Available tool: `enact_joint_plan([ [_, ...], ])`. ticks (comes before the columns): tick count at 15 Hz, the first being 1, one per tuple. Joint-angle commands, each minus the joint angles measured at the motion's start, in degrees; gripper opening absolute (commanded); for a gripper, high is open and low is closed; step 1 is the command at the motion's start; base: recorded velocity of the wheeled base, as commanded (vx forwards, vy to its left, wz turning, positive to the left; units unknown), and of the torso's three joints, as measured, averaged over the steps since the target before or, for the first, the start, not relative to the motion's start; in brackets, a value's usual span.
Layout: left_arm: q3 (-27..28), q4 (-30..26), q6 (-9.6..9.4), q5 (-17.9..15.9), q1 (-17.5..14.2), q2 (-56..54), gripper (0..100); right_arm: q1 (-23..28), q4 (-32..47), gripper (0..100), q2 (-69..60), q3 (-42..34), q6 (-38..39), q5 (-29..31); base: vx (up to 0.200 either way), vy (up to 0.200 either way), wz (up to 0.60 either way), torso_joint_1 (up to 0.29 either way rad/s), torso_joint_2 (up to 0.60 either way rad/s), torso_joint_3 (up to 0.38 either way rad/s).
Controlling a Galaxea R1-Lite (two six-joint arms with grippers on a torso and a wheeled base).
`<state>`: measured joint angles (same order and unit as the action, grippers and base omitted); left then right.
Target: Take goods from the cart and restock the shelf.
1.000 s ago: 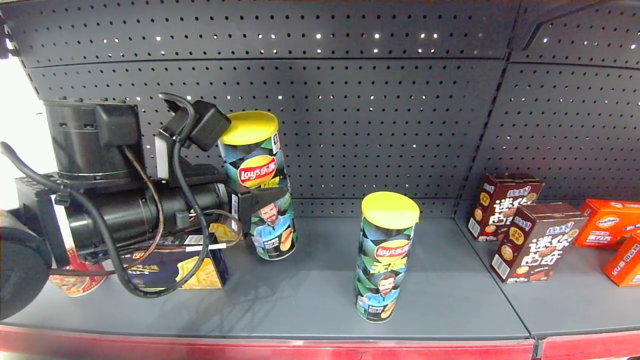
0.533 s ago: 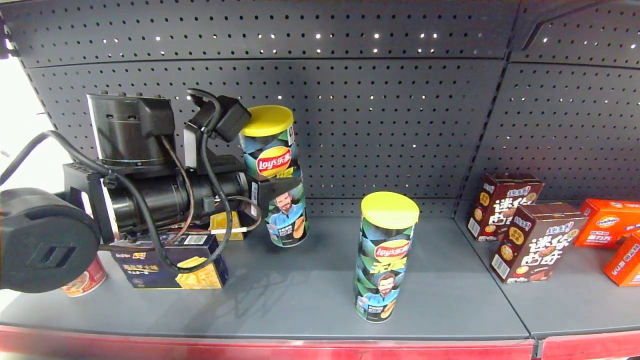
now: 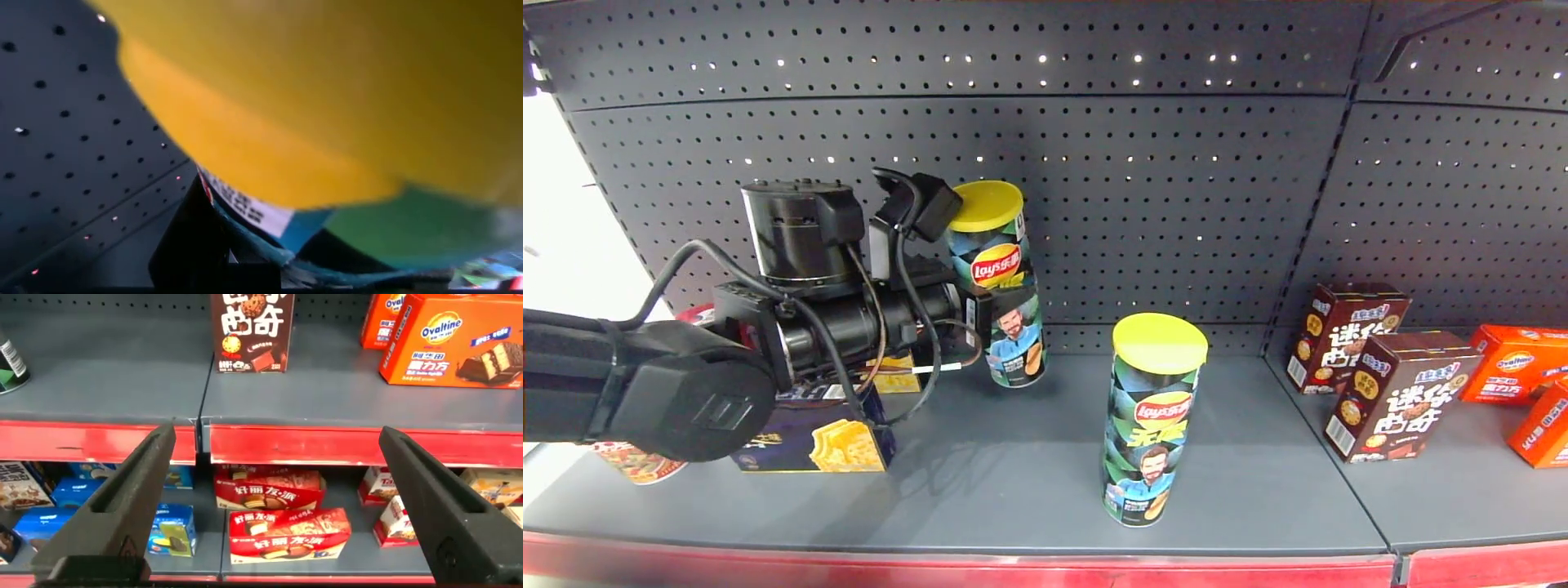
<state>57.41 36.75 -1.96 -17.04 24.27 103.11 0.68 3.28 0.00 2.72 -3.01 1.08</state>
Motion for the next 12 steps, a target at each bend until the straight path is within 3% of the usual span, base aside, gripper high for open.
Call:
enact_joint_plan([
  [1,-0.5,1.3,0.20,0.0,-0.1,2.5,0,0.0,0.1,100,0.0,0.0,-0.2,0.0,0.000,0.000,0.00,0.000,0.00,0.000],
  [12,2.3,1.3,0.20,-2.4,1.2,7.1,0,0.0,0.1,100,0.0,0.0,-0.3,-0.1,0.000,0.000,0.00,0.000,0.00,0.000],
])
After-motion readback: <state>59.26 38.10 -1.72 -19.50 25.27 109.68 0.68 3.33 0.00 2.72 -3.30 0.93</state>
